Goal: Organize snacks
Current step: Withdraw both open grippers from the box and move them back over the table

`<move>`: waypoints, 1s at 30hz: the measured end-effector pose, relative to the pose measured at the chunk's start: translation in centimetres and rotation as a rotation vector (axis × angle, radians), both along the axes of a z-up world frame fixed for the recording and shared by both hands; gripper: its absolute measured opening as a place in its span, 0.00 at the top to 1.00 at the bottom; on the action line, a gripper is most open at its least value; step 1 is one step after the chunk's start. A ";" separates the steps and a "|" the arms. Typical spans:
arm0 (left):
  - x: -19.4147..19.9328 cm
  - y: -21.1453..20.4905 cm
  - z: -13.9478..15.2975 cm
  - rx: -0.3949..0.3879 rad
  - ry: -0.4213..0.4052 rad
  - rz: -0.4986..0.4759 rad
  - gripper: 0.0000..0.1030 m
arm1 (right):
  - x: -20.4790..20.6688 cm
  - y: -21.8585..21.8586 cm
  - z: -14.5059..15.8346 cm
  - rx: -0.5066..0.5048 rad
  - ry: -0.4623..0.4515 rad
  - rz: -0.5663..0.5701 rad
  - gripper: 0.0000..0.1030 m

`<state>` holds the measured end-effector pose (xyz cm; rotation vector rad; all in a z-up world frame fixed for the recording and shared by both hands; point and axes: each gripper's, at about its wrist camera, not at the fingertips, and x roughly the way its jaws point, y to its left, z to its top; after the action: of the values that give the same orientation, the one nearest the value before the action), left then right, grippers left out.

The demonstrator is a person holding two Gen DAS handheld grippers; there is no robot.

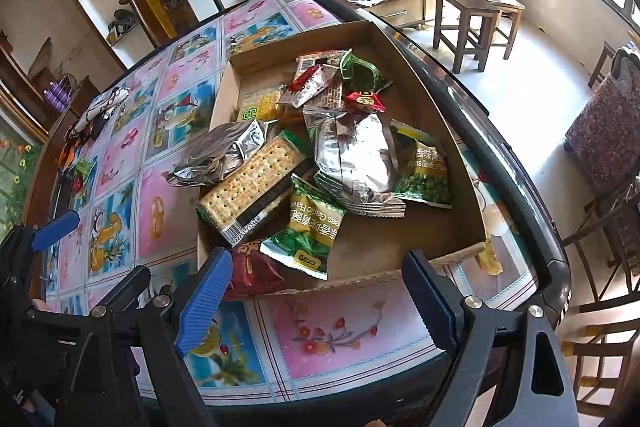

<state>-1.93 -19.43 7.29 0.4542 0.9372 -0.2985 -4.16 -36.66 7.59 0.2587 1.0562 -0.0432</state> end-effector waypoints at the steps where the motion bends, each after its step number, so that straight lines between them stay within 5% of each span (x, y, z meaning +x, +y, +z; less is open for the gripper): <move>1: 0.0 0.0 -0.1 0.001 0.001 0.000 0.03 | 0.0 0.0 0.0 0.000 0.001 0.001 0.13; 30: 0.6 3.4 -1.2 -0.011 0.035 0.082 0.03 | 1.7 3.4 -0.1 -0.022 0.000 0.091 0.13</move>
<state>-1.37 -15.99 6.11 0.3998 0.9851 -0.2373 -2.43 -33.21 7.46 0.1903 1.0658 0.0276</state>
